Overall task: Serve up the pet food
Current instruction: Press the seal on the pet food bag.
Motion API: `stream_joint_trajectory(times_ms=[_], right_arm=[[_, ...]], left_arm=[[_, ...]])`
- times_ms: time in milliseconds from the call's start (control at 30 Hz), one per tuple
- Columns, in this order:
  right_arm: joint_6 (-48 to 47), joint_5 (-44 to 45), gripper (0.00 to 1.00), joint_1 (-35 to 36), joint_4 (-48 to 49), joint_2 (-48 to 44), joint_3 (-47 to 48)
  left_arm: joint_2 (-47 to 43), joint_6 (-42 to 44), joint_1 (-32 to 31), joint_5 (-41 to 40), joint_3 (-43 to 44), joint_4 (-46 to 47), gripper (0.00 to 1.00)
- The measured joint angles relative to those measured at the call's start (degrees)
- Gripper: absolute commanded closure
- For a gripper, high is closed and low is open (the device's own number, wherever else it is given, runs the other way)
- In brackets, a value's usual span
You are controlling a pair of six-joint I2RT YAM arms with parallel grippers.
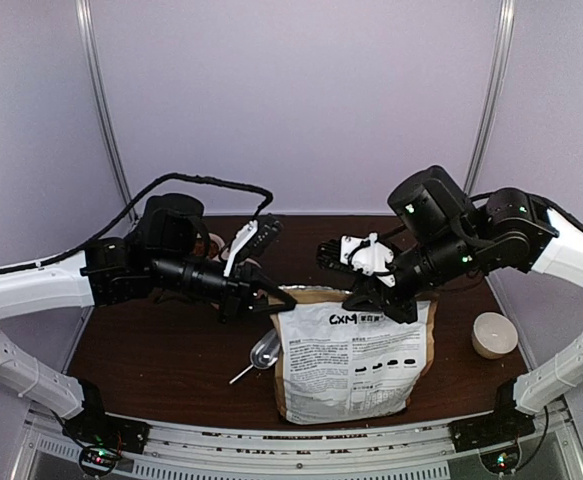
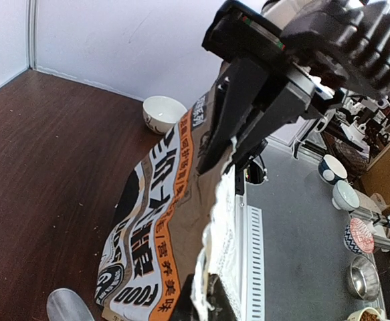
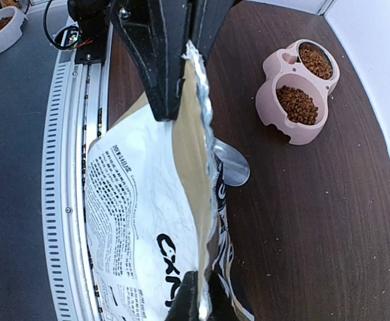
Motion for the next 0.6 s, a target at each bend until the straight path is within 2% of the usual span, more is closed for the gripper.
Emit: stream_joint_trajectory(times_ms=[100, 167, 200, 333, 400, 467, 600], right_arm=[[0.4, 1.5, 1.00, 0.8, -0.3, -0.4, -0.1], [1.0, 1.6, 1.00, 0.8, -0.7, -0.8, -0.1], [1.3, 1.6, 1.00, 0.8, -0.8, -0.9, -0.2], [2.8, 1.4, 1.00, 0.8, -1.5, -1.3, -0.2], [3.5, 1.0, 1.00, 0.7, -1.8, -1.5, -0.2], [4.3, 0.8, 1.00, 0.7, -1.8, -1.5, -0.2], [5.7, 0.3, 1.00, 0.5, -1.5, -2.0, -0.7]], left_arm=[[0.0, 0.6, 0.0, 0.2, -0.3, 1.2, 0.78], [-0.5, 1.6, 0.0, -0.3, -0.3, 3.3, 0.58], [-0.9, 2.4, -0.2, -0.8, -0.3, 3.9, 0.51], [-1.6, 4.5, -1.1, -2.7, -0.3, 5.2, 0.39], [-1.5, 5.4, -1.5, -3.4, -0.3, 5.5, 0.37], [-1.1, 6.0, -1.9, -3.7, -0.3, 5.8, 0.39], [0.5, 6.9, -3.1, -4.5, -0.3, 6.1, 0.64]])
